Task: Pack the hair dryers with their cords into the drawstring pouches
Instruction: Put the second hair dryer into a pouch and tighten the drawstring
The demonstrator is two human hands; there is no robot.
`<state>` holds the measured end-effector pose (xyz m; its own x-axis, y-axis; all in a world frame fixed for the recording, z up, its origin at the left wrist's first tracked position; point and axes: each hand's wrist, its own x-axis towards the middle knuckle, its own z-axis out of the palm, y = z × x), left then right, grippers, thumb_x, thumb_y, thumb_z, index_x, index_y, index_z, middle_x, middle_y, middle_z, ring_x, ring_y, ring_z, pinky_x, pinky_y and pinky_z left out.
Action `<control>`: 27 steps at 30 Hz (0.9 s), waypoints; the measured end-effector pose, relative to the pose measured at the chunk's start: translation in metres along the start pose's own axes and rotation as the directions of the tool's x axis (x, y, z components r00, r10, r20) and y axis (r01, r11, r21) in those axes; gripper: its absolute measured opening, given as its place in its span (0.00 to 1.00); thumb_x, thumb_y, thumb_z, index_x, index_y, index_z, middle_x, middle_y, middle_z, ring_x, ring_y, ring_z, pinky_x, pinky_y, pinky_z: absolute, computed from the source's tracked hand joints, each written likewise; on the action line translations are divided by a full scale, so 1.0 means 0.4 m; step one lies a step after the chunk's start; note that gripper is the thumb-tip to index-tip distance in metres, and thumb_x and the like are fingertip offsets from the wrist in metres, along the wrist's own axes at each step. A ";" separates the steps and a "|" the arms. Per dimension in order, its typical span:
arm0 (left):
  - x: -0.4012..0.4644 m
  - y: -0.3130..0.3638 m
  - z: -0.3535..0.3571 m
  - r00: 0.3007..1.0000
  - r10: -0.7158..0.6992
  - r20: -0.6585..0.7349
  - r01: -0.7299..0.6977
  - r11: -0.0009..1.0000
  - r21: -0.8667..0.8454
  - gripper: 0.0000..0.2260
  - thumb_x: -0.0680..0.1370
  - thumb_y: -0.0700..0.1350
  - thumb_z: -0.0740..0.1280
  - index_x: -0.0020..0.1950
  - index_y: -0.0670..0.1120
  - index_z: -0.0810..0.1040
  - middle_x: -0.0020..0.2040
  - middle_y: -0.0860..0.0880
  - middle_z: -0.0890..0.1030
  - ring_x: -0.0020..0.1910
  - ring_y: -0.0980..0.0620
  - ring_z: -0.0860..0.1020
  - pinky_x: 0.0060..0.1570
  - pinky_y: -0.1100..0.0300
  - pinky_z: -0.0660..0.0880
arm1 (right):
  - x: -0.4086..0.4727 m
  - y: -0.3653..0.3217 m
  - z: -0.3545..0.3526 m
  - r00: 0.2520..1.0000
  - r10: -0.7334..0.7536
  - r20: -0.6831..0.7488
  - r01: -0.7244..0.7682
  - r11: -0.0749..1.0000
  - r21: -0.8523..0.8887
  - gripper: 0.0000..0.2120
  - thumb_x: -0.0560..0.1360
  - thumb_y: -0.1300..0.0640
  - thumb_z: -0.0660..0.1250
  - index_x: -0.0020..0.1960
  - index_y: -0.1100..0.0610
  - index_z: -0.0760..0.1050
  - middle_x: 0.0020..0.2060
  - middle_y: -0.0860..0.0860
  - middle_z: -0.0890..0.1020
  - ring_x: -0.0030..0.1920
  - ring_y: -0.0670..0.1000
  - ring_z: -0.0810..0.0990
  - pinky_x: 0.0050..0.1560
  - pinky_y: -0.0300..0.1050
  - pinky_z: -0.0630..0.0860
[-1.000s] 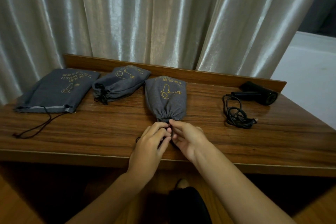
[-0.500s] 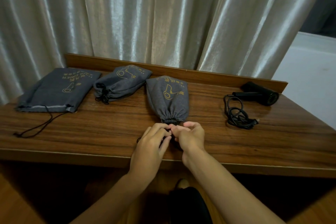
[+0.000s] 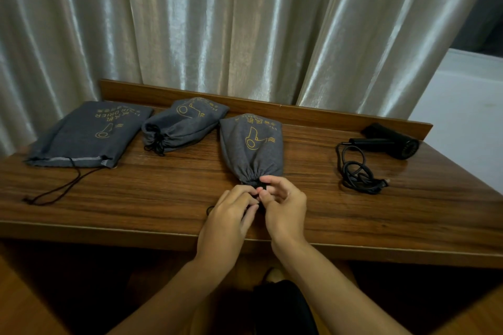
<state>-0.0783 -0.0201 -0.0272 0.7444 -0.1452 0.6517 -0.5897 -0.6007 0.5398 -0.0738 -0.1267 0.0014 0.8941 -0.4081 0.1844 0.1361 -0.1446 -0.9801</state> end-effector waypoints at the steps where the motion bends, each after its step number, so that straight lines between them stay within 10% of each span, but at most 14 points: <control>1: 0.000 0.001 0.000 1.000 -0.001 0.000 0.001 1.000 -0.005 0.04 0.77 0.39 0.69 0.51 0.44 0.81 0.55 0.55 0.78 0.50 0.57 0.75 0.47 0.57 0.77 | 0.001 0.000 0.000 1.000 -0.004 0.004 0.005 1.000 -0.023 0.13 0.75 0.70 0.69 0.49 0.52 0.82 0.40 0.51 0.85 0.43 0.46 0.85 0.47 0.41 0.81; 21: 0.000 -0.001 0.007 1.000 -0.004 -0.007 0.004 1.000 0.010 0.05 0.77 0.39 0.69 0.52 0.45 0.81 0.55 0.55 0.79 0.49 0.56 0.75 0.47 0.57 0.78 | 0.021 0.007 -0.003 0.991 0.106 0.084 -0.112 0.992 0.063 0.12 0.77 0.71 0.65 0.44 0.55 0.78 0.38 0.52 0.83 0.36 0.41 0.82 0.36 0.32 0.76; 27: 0.001 -0.004 0.010 1.000 -0.013 -0.004 0.013 1.000 0.003 0.05 0.77 0.39 0.69 0.53 0.44 0.80 0.55 0.55 0.79 0.50 0.56 0.75 0.48 0.54 0.78 | 0.024 0.019 -0.022 0.990 -0.087 0.107 0.113 0.956 -0.269 0.07 0.80 0.64 0.63 0.51 0.54 0.76 0.52 0.50 0.74 0.54 0.47 0.74 0.57 0.38 0.70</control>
<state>-0.0759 -0.0222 -0.0297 0.7508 -0.1337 0.6469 -0.5788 -0.6050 0.5468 -0.0681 -0.1397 -0.0038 0.9193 -0.2950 0.2604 0.1169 -0.4271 -0.8966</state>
